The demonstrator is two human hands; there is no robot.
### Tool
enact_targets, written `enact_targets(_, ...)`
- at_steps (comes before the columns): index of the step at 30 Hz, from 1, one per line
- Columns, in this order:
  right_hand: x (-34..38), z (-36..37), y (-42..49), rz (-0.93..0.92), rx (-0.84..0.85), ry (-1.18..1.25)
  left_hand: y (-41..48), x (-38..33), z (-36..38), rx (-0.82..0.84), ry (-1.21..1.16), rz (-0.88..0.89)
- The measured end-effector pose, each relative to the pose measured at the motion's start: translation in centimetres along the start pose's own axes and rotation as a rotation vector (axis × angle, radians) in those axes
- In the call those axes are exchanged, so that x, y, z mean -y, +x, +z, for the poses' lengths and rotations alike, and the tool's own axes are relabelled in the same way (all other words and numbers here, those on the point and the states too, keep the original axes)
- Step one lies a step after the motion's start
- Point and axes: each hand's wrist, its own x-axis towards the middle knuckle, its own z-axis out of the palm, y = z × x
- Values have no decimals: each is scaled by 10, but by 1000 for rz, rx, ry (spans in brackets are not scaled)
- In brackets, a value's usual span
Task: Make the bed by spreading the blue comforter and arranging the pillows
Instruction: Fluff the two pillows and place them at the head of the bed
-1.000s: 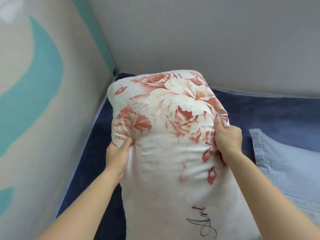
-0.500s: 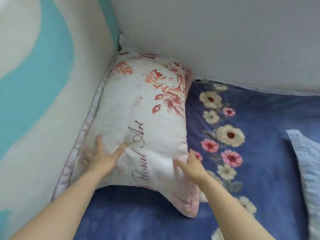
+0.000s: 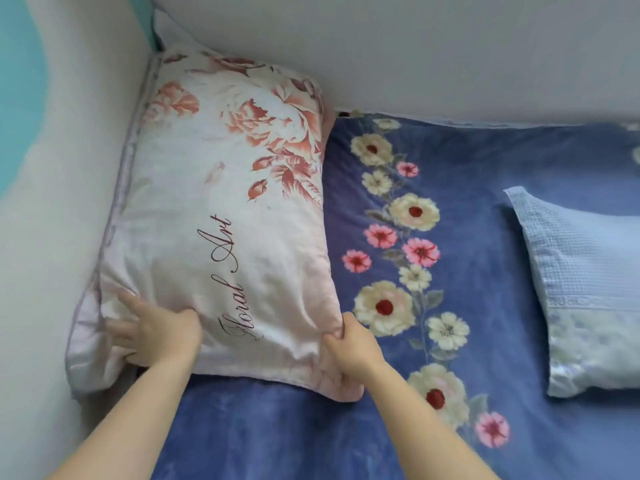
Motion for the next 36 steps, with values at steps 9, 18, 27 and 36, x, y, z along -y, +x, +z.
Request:
enact_targets(9, -186, -110, -36, 174, -282, 18, -262, -1, 123, 649, 247, 712)
enact_targets(18, -433, -212, -69, 322, -296, -192, -457, -37, 273, 1004, 65, 591)
enact_targets(27, -542, -234, -57, 342, -209, -354, -502, -85, 379, 1012, -160, 328)
enact_targets(36, -518, -273, -35, 400, -40, -272, -532, -96, 306, 1103, -48, 360)
